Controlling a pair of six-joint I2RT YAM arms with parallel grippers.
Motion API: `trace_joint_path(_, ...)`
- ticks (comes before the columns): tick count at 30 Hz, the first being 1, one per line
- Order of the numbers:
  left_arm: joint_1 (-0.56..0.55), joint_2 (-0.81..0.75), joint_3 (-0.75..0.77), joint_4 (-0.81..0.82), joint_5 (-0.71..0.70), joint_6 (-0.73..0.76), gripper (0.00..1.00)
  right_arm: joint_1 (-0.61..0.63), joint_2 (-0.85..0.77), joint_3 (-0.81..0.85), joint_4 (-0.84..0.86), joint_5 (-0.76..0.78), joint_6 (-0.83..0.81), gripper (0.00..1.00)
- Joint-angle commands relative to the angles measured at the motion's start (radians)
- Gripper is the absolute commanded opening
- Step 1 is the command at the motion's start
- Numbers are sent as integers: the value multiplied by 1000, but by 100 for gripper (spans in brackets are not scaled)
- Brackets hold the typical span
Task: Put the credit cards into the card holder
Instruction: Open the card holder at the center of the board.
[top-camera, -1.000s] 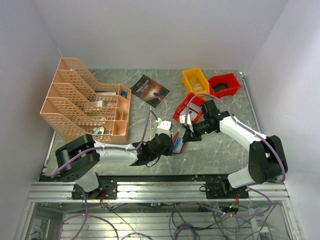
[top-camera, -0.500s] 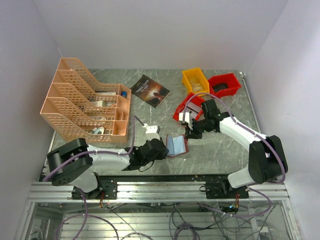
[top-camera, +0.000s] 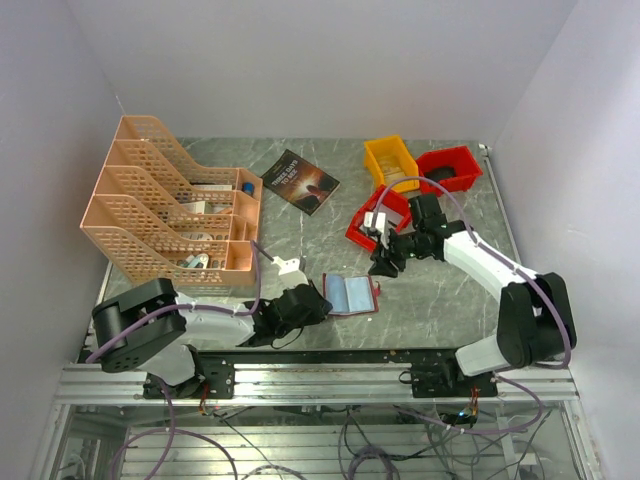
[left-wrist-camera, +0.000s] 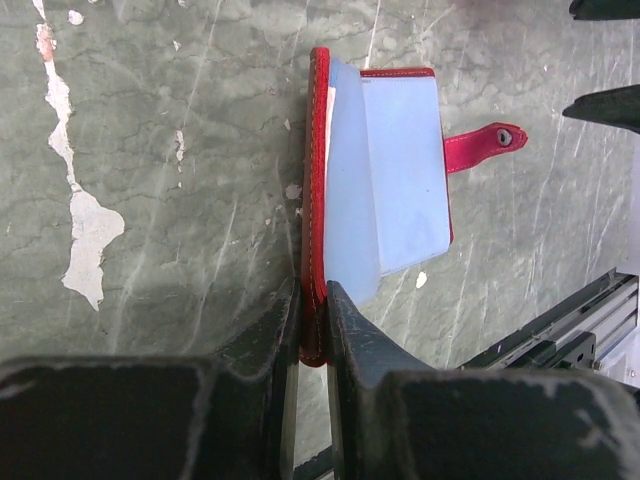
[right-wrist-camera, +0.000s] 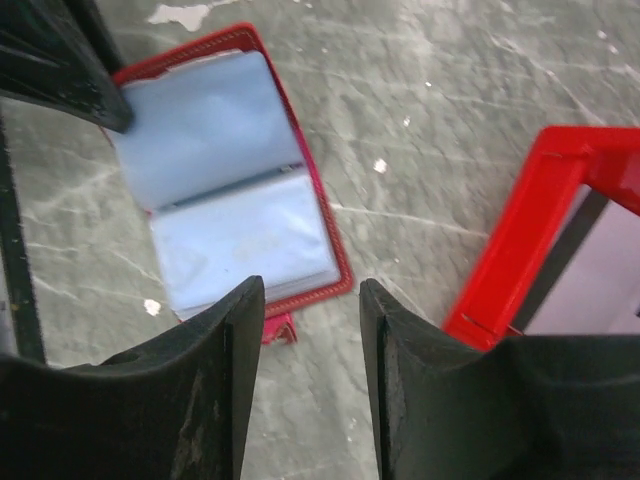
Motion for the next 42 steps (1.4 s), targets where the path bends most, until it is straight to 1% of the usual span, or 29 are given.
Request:
trace_joint_path(1,-3,21,-18,40,-50,-20,7,26,68,68,-100,-90,16,38)
trace_joint_path(4,-4,28,-36,47,-71,-22,7,56,124,90,-116,22,23,23)
trace_joint_path(7,-4,37,-44,51,-91,-20,7,68,176,114,-156,71,19,11)
trace_joint_path(9,-4,48,-37,44,-92,-12,7,76,209,115,-170,102,24,7)
trace_joint_path(11,-4,58,-26,43,-85,5,11,86,225,116,-164,130,36,6)
trace_joint_path(14,-6,55,-18,21,-95,9,29,102,246,116,-163,150,43,5)
trace_joint_path(15,-6,45,-19,11,-102,8,37,110,254,140,-163,155,47,5)
trace_joint_path(17,-5,16,-24,-12,-119,14,48,123,273,148,-165,168,51,5)
trace_joint_path(20,-5,-40,-11,-72,-141,39,58,136,290,154,-166,182,58,5)
trace_joint_path(21,-6,-58,-4,-93,-147,52,59,139,291,156,-163,182,60,5)
trace_joint_path(23,-6,-101,8,-134,-157,86,60,145,291,155,-156,180,70,6)
trace_joint_path(26,-6,-188,34,-212,-177,142,59,146,287,157,-145,172,82,7)
trace_joint_path(28,-6,-244,50,-235,-170,182,58,145,288,161,-147,159,89,8)
trace_joint_path(30,-6,-284,65,-236,-144,221,56,146,291,165,-146,144,93,8)
trace_joint_path(32,-6,-294,80,-182,-74,265,53,148,295,168,-145,128,99,9)
trace_joint_path(35,-7,-241,112,-106,16,286,52,149,308,178,-143,104,116,9)
trace_joint_path(38,-13,-147,161,-67,63,298,52,150,325,186,-142,85,133,9)
trace_joint_path(40,-19,-78,197,-62,82,311,53,150,333,191,-140,78,143,10)
trace_joint_path(42,-26,-15,235,-71,86,326,57,150,338,194,-138,66,151,10)
